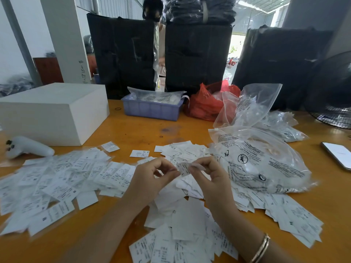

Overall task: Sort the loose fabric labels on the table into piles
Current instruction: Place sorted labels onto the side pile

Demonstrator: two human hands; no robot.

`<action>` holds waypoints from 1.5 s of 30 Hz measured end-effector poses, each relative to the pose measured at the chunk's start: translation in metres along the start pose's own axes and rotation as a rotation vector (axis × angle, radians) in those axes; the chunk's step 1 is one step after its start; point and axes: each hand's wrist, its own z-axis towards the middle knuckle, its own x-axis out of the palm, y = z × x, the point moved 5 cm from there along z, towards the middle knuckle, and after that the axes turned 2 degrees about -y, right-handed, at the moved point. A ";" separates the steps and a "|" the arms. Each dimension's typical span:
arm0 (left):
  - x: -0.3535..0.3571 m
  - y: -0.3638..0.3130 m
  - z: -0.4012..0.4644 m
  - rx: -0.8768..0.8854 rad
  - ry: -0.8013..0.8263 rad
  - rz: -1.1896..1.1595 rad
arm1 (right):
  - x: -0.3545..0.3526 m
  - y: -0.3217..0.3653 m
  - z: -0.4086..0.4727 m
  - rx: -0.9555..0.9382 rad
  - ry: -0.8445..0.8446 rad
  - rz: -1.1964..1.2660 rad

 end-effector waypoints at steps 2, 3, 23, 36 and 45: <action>0.000 0.000 0.000 -0.005 0.003 -0.012 | 0.001 0.000 0.000 -0.022 0.023 -0.017; 0.000 0.000 0.000 -0.010 0.004 -0.019 | 0.001 0.000 0.000 -0.025 0.032 -0.020; -0.002 0.001 -0.001 -0.106 0.023 -0.071 | -0.002 -0.003 0.002 0.123 -0.003 0.083; -0.001 0.000 -0.001 -0.097 0.042 -0.112 | -0.003 -0.003 0.003 0.202 0.007 0.150; -0.001 -0.001 -0.002 -0.085 0.056 -0.117 | -0.005 -0.006 0.004 0.229 0.008 0.159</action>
